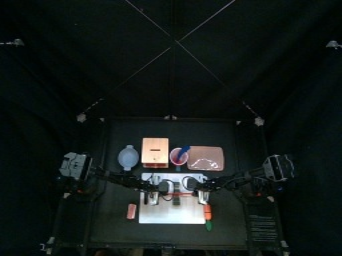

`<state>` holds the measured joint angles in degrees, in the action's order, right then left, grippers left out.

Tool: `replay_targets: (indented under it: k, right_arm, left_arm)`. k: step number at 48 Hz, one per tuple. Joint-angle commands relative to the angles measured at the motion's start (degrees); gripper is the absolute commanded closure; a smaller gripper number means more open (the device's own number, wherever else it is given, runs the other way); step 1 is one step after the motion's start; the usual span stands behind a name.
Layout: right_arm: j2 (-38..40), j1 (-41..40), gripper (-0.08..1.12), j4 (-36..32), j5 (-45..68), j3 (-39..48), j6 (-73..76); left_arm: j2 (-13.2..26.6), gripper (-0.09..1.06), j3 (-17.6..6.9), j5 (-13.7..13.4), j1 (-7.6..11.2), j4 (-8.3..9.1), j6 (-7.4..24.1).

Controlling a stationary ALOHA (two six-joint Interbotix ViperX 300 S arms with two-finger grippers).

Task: Place sushi on board then cut the sushi with the knife then place the pieces on the plate
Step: Cut the sushi into 4 pieces

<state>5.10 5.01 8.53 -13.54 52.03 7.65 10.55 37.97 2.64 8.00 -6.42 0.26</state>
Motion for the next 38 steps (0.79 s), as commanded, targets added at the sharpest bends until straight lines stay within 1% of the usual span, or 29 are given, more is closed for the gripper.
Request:
replay_targets:
  k: [1,7,11,25,30,38]
  right_arm:
    - [2.8,-0.2,0.76,0.2,-0.9,-0.8,0.1]
    - [5.1,-0.1,0.76,0.1,-1.9,-1.7,0.1]
    - [6.4,0.0,0.76,0.1,-2.6,-2.0,0.1]
    - [10.5,1.7,0.76,1.3,-3.1,-2.3,0.3]
    - [10.9,3.3,0.76,2.8,-3.1,-2.3,0.3]
    - [10.2,4.7,0.76,4.7,-2.8,-2.0,0.3]
  left_arm:
    - [-1.9,0.56,-0.4,-0.4,0.26,0.18,0.1]
    - [-4.0,0.56,-0.6,-0.4,0.26,0.18,0.1]
    - [-5.2,0.56,-0.4,-0.4,0.7,0.44,0.1]
    - [-7.6,0.56,-0.9,-0.4,1.05,0.62,0.0]
    - [-7.7,0.56,-1.0,-0.4,2.64,0.53,-0.1]
    - [-7.1,0.56,-1.0,-0.4,4.57,0.0,-0.2]
